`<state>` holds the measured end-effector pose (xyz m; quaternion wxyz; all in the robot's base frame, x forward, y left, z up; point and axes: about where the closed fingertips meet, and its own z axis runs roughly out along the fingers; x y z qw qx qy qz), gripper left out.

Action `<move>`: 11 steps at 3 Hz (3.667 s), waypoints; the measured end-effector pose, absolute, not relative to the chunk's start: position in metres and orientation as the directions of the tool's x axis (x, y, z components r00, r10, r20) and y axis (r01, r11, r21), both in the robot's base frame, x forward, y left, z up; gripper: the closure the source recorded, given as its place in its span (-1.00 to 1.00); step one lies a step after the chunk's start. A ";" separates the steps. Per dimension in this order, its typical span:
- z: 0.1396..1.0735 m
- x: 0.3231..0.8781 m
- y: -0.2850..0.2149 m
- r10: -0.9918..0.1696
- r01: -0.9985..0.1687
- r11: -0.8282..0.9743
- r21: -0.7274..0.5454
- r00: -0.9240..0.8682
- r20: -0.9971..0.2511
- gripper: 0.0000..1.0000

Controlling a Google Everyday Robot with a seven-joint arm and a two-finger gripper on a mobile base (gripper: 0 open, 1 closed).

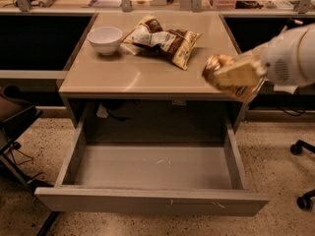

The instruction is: Place orange can into top drawer

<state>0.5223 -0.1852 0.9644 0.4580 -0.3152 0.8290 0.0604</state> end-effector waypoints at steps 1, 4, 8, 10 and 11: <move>0.892 0.498 -0.126 -0.378 -0.711 0.703 0.019 -0.397 -0.836 1.00; 0.850 0.495 -0.094 -0.268 -0.729 0.665 0.161 -0.435 -0.860 1.00; 0.668 0.534 -0.063 -0.137 -0.690 0.625 0.365 -0.557 -0.819 0.62; 0.668 0.534 -0.063 -0.137 -0.690 0.625 0.365 -0.557 -0.819 -0.31; 0.668 0.534 -0.063 -0.137 -0.690 0.625 0.365 -0.557 -0.819 -0.78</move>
Offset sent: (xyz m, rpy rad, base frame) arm -0.0183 0.0459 -0.0621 0.1440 0.0804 0.1319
